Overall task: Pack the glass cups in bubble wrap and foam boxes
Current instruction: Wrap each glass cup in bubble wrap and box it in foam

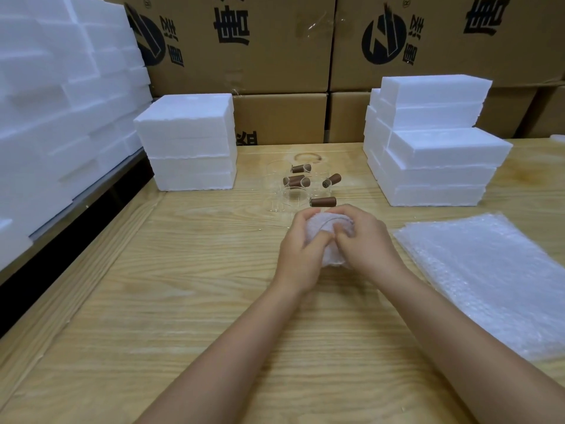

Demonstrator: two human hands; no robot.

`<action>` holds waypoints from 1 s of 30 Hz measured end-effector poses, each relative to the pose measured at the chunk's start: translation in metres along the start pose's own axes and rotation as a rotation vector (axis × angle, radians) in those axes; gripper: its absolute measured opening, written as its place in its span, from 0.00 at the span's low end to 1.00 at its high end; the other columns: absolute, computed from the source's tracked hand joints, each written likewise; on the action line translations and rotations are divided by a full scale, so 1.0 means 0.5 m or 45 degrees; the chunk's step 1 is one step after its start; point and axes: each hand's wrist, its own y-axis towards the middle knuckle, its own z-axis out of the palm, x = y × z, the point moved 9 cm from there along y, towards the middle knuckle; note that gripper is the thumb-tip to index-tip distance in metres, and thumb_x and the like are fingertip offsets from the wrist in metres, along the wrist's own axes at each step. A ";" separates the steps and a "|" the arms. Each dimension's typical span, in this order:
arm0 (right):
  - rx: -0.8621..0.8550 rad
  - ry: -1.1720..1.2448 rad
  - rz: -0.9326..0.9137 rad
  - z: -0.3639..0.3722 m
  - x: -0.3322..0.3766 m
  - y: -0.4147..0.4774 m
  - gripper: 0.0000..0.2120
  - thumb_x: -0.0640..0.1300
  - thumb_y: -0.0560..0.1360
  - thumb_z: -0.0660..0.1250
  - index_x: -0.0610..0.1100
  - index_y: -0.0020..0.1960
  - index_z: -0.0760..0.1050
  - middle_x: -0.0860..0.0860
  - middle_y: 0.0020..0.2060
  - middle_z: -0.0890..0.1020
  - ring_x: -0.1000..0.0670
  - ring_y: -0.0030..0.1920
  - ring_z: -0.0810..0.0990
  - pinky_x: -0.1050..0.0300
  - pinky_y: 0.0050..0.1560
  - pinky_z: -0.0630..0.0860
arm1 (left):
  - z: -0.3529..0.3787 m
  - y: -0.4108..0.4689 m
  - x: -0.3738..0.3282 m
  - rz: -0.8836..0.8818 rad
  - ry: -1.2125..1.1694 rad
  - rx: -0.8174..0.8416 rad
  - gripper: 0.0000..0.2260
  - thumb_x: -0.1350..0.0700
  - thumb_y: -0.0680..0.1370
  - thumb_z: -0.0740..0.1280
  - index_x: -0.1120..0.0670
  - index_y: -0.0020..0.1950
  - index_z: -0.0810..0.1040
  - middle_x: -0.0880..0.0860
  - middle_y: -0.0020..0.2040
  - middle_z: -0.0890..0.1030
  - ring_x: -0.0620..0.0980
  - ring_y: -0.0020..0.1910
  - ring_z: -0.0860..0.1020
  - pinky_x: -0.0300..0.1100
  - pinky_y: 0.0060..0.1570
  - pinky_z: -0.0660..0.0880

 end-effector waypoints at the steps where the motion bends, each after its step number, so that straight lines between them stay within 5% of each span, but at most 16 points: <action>1: -0.017 -0.022 -0.007 -0.004 0.001 0.000 0.16 0.36 0.72 0.61 0.54 0.50 0.79 0.57 0.39 0.81 0.59 0.40 0.78 0.70 0.33 0.69 | 0.000 -0.001 -0.003 0.021 0.018 -0.011 0.20 0.50 0.69 0.66 0.51 0.61 0.73 0.52 0.56 0.80 0.51 0.56 0.79 0.46 0.57 0.75; 4: 0.029 -0.045 -0.021 0.007 0.005 -0.003 0.17 0.38 0.72 0.62 0.54 0.55 0.79 0.57 0.42 0.81 0.57 0.43 0.78 0.75 0.37 0.68 | -0.010 0.003 -0.002 0.065 0.160 -0.092 0.13 0.59 0.76 0.65 0.50 0.59 0.72 0.52 0.54 0.80 0.50 0.54 0.79 0.48 0.56 0.76; 8: 0.226 -0.002 0.006 0.034 0.017 -0.006 0.29 0.52 0.65 0.64 0.54 0.66 0.71 0.56 0.51 0.79 0.55 0.50 0.77 0.72 0.41 0.68 | -0.049 0.010 -0.008 0.106 0.151 -0.255 0.22 0.71 0.72 0.58 0.43 0.50 0.73 0.47 0.45 0.79 0.42 0.43 0.78 0.28 0.39 0.73; 11: 0.281 -0.109 0.058 0.044 0.008 -0.007 0.19 0.50 0.71 0.66 0.52 0.62 0.72 0.54 0.48 0.79 0.53 0.46 0.77 0.68 0.37 0.68 | -0.075 0.013 -0.008 0.107 0.043 -0.353 0.24 0.72 0.70 0.56 0.41 0.46 0.74 0.48 0.44 0.79 0.43 0.42 0.78 0.28 0.34 0.72; 14: 0.198 -0.086 0.051 0.036 0.002 -0.008 0.03 0.44 0.71 0.66 0.49 0.43 0.73 0.56 0.36 0.78 0.56 0.37 0.75 0.69 0.28 0.66 | -0.064 0.016 -0.002 0.089 -0.006 -0.252 0.20 0.66 0.70 0.59 0.41 0.49 0.75 0.52 0.50 0.81 0.52 0.50 0.80 0.39 0.44 0.79; 17: 0.122 -0.065 0.095 0.010 -0.011 0.001 0.09 0.41 0.69 0.67 0.49 0.33 0.69 0.56 0.27 0.73 0.57 0.29 0.70 0.69 0.25 0.64 | -0.030 0.014 -0.010 0.213 -0.015 0.119 0.21 0.50 0.66 0.68 0.42 0.58 0.73 0.55 0.61 0.77 0.53 0.62 0.76 0.50 0.61 0.74; 20: 0.123 -0.011 0.221 -0.012 -0.046 0.013 0.14 0.41 0.67 0.69 0.45 0.28 0.66 0.56 0.21 0.67 0.53 0.25 0.65 0.62 0.26 0.61 | -0.002 0.004 -0.006 0.353 0.353 0.408 0.35 0.42 0.64 0.74 0.41 0.68 0.64 0.49 0.71 0.65 0.46 0.72 0.64 0.46 0.70 0.65; 23: 0.262 0.112 0.310 -0.003 -0.065 0.011 0.16 0.52 0.68 0.73 0.44 0.31 0.72 0.52 0.23 0.71 0.52 0.25 0.69 0.60 0.28 0.65 | -0.019 0.017 -0.005 0.410 0.599 0.256 0.34 0.43 0.65 0.75 0.47 0.68 0.68 0.43 0.65 0.70 0.38 0.64 0.68 0.44 0.64 0.70; 27: 0.228 0.344 0.405 0.008 -0.068 0.007 0.23 0.67 0.67 0.68 0.47 0.31 0.76 0.51 0.26 0.76 0.49 0.25 0.77 0.59 0.28 0.74 | -0.050 0.035 0.010 0.285 0.604 0.079 0.29 0.46 0.67 0.78 0.48 0.63 0.70 0.44 0.59 0.75 0.43 0.58 0.74 0.43 0.57 0.74; 30: 0.064 0.520 0.442 -0.005 -0.084 0.016 0.17 0.59 0.75 0.65 0.45 0.43 0.80 0.46 0.41 0.82 0.46 0.37 0.84 0.52 0.43 0.82 | -0.076 0.043 0.022 0.150 0.668 -0.076 0.29 0.41 0.65 0.77 0.46 0.58 0.67 0.44 0.56 0.75 0.46 0.57 0.75 0.40 0.52 0.71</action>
